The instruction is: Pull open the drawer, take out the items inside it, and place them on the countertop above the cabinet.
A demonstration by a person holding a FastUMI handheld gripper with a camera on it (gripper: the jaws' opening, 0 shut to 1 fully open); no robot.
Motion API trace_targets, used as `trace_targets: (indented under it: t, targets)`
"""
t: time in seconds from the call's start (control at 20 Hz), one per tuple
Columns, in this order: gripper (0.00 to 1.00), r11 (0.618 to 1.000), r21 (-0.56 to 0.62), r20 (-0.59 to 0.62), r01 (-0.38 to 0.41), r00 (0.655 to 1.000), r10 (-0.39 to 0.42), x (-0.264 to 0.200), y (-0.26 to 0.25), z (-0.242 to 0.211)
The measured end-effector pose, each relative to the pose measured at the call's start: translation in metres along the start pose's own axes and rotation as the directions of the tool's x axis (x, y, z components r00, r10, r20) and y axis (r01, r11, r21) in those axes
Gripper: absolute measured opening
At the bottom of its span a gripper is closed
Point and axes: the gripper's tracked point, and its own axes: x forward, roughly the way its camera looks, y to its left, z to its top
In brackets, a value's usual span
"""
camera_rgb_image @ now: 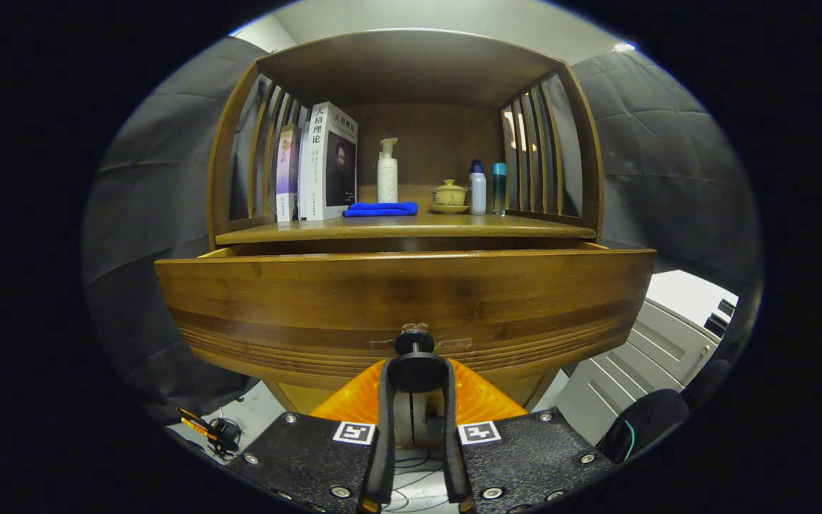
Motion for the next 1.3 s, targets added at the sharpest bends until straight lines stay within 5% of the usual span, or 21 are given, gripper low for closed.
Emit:
trace_targets:
  t: [1.1,1.3]
  targets:
    - [0.30,0.998,-0.004,-0.070,-0.065,0.995,0.065,-0.092,0.006,-0.032]
    - [0.68,0.986,0.059,-0.051,-0.159,0.985,0.162,-0.105,0.022,-0.016]
